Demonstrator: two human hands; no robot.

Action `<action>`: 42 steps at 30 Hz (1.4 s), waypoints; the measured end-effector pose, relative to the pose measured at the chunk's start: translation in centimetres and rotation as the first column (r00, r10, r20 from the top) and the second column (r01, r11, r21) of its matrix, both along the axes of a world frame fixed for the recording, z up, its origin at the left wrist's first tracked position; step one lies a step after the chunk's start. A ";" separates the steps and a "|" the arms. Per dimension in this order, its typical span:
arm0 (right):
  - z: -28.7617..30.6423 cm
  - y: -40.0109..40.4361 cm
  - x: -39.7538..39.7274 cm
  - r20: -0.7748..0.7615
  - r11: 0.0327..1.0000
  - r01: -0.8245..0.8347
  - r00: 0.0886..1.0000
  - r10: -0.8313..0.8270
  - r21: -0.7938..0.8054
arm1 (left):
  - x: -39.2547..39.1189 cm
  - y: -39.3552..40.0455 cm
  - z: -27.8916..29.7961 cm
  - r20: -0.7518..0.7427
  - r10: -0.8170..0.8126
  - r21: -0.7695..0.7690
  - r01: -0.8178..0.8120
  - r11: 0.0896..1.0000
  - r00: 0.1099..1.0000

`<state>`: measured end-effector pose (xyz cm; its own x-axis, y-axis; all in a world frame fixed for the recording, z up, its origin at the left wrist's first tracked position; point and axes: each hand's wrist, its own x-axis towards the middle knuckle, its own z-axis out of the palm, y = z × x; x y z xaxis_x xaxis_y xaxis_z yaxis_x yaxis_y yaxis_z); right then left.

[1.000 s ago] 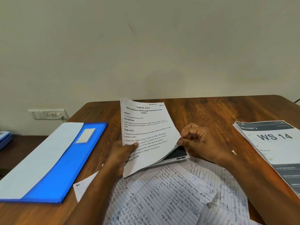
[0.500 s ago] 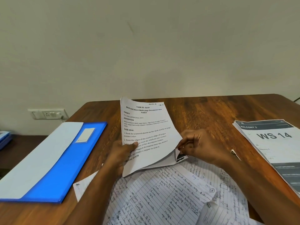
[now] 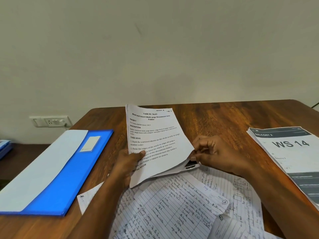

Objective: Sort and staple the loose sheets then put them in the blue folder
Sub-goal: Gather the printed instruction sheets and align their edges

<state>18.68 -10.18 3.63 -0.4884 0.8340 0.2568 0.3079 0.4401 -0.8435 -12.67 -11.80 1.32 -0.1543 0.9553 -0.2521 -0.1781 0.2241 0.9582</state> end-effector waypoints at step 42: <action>0.2 -0.6 -0.4 -0.355 0.900 -0.065 0.929 -0.103 -0.431 | 0.2 -0.2 0.1 -0.011 0.076 0.047 -0.076 0.996 0.997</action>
<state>18.23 -10.79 3.83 -0.4141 0.9098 0.0273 -0.0499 0.0072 -0.9987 -12.48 -11.96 1.38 -0.2296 0.9514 -0.2052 -0.1810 0.1654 0.9695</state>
